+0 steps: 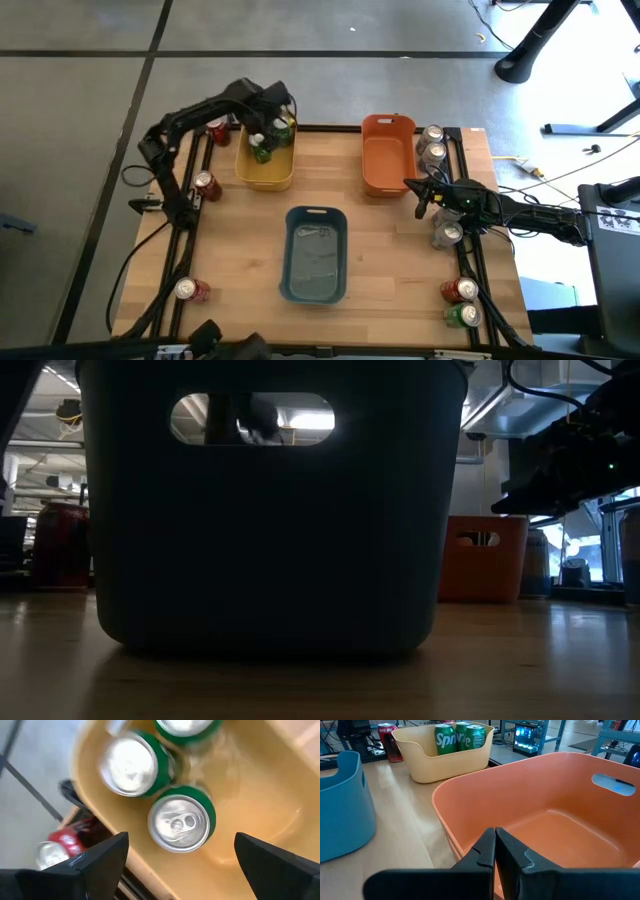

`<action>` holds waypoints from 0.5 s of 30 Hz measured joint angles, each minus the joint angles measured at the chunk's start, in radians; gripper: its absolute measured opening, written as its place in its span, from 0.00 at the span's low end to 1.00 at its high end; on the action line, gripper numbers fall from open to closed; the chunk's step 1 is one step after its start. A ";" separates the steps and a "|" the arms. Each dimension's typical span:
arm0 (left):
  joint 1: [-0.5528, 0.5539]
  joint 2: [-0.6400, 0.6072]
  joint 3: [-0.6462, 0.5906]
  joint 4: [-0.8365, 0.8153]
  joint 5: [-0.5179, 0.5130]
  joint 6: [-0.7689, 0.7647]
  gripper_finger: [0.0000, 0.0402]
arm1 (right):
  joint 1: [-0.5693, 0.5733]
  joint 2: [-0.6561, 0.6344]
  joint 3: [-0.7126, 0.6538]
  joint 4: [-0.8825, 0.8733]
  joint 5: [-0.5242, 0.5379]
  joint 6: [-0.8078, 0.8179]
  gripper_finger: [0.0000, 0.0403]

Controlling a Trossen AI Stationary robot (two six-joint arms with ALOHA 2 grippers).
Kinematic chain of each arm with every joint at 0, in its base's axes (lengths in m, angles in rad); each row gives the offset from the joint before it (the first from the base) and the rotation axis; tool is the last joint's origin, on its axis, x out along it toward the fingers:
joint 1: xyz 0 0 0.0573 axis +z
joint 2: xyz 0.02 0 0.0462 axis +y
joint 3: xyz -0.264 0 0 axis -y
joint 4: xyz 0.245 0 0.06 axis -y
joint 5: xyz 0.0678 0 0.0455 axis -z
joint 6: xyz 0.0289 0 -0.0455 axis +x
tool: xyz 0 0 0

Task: Sort soda cans
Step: Put the green soda can into the yellow bin

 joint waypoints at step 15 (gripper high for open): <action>-0.280 -0.364 -0.016 0.081 -0.004 -0.139 0.86 | 0.000 0.000 0.046 0.112 -0.126 0.066 0.06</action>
